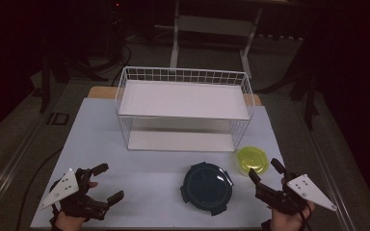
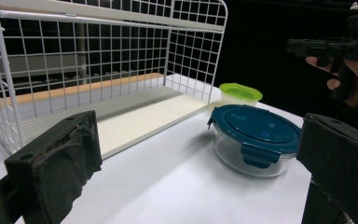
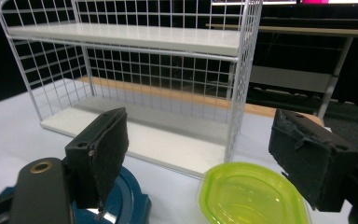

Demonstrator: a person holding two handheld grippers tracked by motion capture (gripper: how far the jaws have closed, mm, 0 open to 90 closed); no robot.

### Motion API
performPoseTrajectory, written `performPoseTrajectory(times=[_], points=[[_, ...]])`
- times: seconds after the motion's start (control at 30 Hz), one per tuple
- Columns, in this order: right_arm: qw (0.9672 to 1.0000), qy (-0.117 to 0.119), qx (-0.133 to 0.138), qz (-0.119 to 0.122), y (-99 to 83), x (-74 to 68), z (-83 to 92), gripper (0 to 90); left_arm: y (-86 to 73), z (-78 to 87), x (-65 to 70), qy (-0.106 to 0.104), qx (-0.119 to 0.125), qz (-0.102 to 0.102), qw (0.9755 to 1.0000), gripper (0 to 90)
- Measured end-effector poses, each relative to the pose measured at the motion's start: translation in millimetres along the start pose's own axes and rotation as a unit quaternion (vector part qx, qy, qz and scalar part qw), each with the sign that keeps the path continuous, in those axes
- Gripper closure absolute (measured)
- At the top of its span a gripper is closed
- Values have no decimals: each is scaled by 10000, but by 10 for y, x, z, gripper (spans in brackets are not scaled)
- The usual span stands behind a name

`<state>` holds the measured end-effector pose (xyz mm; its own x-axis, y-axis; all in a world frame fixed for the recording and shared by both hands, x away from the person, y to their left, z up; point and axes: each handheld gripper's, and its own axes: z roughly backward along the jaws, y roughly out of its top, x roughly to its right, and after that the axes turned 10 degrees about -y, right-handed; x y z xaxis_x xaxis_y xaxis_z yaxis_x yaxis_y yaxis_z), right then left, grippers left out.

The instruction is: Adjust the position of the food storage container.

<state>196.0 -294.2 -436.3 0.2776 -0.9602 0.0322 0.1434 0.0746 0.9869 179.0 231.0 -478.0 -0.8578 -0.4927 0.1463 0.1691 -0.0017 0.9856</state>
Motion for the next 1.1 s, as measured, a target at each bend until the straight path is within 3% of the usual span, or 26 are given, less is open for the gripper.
performPoseTrajectory(times=[0.33,0.4,0.5,0.67,0.83,1.0,1.03,1.1], points=[[9999,107,61,66,194,-42,21,185,4,-16,-8,-40,17,7,10000,0],[9998,215,-13,-15,220,-18,-17,139,5,-16,-3,-42,8,-3,10000,0],[9998,191,-32,108,227,-9,-48,131,6,-17,-4,-45,21,12,10000,0],[9979,323,-553,56,205,-14,-128,124,4,-22,-4,-56,25,21,10000,0],[9952,491,-850,49,118,-76,-188,122,2,-28,-3,-68,9,20,10000,0],[9925,621,-1057,-1,34,-91,-196,184,1,-30,-2,-75,5,13,10000,0],[9910,654,-1172,-19,-24,-81,-196,276,-1,-30,-6,-77,8,23,10000,0],[9905,650,-1214,-6,-51,-81,-194,294,-2,-33,-7,-79,2,20,10000,0]])
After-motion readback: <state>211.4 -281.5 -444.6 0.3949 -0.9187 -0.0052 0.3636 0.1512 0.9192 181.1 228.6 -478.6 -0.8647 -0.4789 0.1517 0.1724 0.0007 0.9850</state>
